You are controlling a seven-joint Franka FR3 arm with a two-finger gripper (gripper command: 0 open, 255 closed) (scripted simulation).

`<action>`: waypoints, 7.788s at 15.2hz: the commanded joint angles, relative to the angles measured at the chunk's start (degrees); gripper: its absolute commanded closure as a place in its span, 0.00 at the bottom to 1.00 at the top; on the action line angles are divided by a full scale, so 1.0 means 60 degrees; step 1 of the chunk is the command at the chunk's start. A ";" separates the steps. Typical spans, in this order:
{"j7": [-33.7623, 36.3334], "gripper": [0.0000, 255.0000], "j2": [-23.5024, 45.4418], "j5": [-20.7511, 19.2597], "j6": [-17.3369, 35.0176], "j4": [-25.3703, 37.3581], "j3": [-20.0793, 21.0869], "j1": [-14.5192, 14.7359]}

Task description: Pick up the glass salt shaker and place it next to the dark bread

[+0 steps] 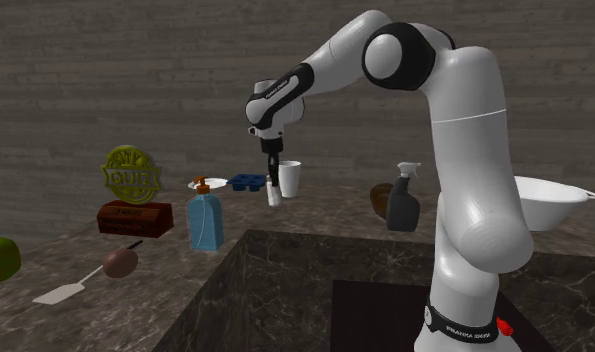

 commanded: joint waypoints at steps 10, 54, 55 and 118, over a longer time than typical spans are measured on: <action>-0.0023 1.00 -0.0306 -0.0138 -0.1368 0.1096 -0.0045 0.0031; -0.3678 1.00 -0.8457 -0.4914 -0.2568 -0.3995 -0.2234 -0.3147; -0.3878 1.00 -0.8562 -0.5015 -0.2610 -0.3980 -0.2359 -0.3251; -0.4826 0.00 -0.8819 -0.6771 -0.0097 -0.5995 -0.4866 -0.3935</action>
